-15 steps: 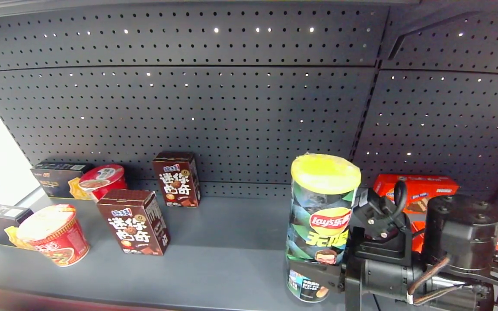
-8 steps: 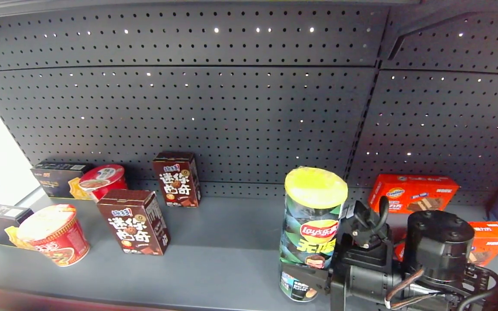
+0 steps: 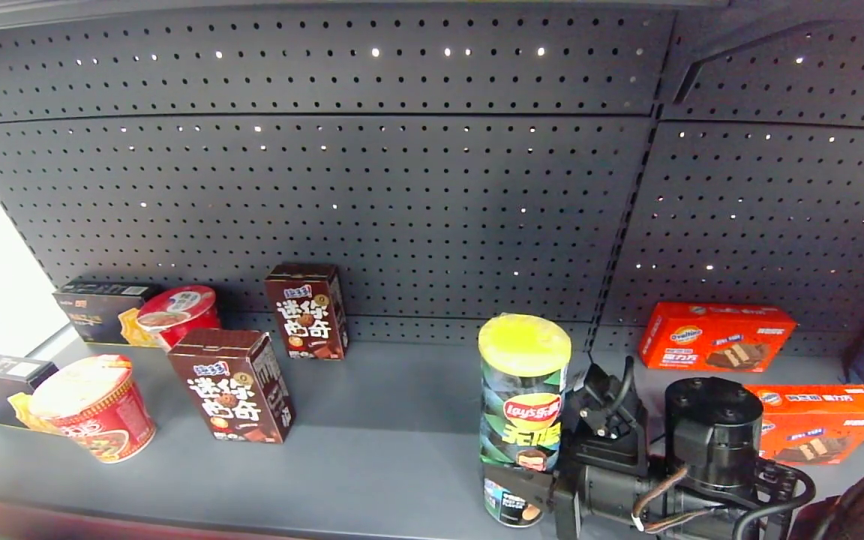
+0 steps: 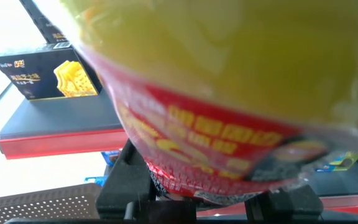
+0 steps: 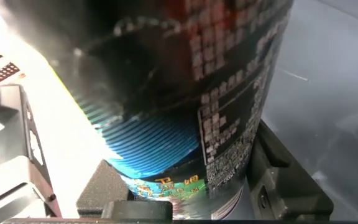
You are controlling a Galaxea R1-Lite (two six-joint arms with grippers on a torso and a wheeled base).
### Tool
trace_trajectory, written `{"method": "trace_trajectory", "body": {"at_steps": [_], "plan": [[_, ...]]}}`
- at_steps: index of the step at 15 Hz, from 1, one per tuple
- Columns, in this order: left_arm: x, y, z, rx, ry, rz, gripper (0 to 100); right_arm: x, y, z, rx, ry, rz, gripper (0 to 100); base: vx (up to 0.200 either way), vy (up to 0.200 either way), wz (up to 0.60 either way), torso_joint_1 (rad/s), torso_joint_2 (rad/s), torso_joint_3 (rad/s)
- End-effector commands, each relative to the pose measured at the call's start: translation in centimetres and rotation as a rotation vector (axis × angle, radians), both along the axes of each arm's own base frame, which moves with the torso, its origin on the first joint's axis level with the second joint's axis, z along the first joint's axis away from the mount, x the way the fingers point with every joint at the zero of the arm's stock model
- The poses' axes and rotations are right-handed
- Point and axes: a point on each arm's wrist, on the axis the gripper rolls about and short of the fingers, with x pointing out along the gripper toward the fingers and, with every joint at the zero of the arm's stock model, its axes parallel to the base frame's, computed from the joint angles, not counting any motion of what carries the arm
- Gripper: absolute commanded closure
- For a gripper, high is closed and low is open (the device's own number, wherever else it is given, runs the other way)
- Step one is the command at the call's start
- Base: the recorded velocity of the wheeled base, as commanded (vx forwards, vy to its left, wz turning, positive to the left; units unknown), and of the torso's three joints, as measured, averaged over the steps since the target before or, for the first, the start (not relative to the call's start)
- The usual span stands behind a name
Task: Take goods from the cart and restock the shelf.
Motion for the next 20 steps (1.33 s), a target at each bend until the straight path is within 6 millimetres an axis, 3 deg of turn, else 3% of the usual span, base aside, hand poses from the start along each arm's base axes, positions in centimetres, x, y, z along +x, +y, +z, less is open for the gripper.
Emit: {"method": "trace_trajectory", "body": {"at_steps": [1,9,10,15,20], "plan": [[0.0,0.0,0.0,0.0,0.001,0.001,100,0.4,0.3,-0.9,-0.017,0.022,-0.002,100,0.0,0.0,0.0,0.0,0.0,0.0],[0.0,0.0,-0.1,0.001,0.004,0.001,100,0.8,0.6,-1.6,-0.02,0.023,-0.001,100,0.0,0.0,0.0,0.0,0.0,0.0],[0.0,0.0,-0.1,0.0,0.003,0.001,100,0.8,0.6,-1.6,-0.023,0.024,-0.001,0,0.0,0.0,0.0,0.0,0.0,0.0],[-0.1,0.0,-0.1,-0.002,-0.007,0.001,100,0.2,0.2,-1.2,-0.019,0.019,0.001,0,0.0,0.0,0.0,0.0,0.0,0.0],[-0.1,0.0,0.0,-0.003,-0.01,0.001,100,-2.6,-2.0,-0.3,-0.031,0.024,0.005,0,0.0,0.0,0.0,0.0,0.0,0.0]]}}
